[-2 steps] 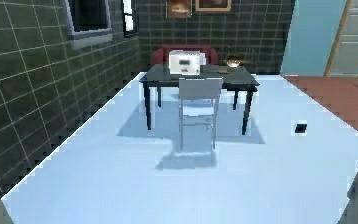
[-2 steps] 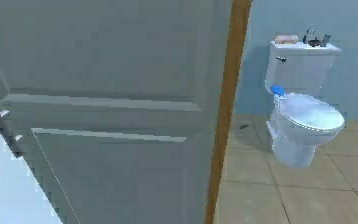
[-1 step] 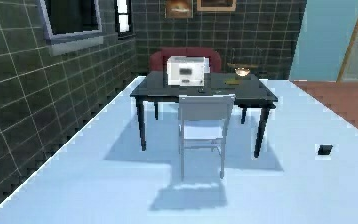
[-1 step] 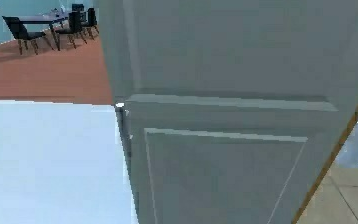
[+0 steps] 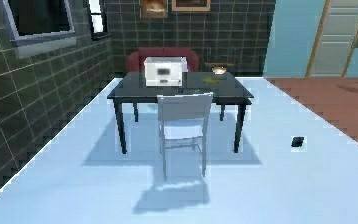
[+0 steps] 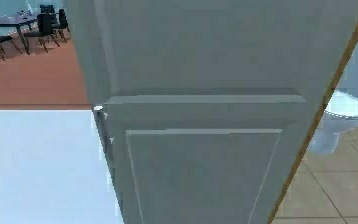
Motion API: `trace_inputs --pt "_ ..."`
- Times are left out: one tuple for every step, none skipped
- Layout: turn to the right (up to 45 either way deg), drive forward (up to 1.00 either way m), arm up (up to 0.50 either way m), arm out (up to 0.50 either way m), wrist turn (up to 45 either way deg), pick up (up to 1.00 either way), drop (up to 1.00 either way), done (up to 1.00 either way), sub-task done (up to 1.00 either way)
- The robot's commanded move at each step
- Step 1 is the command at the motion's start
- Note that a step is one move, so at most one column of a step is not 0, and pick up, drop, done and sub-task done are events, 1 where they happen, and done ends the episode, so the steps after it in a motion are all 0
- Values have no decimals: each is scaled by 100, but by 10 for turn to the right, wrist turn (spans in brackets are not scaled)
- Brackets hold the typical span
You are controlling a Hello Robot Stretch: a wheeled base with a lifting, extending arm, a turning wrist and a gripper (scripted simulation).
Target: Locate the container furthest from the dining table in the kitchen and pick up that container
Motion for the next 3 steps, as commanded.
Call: trace_inputs --pt "0 50 0 0 0 0 0 0 0" --pt "420 0 0 0 0 0 0 0 0" --pt "0 45 0 0 0 0 0 0 0"
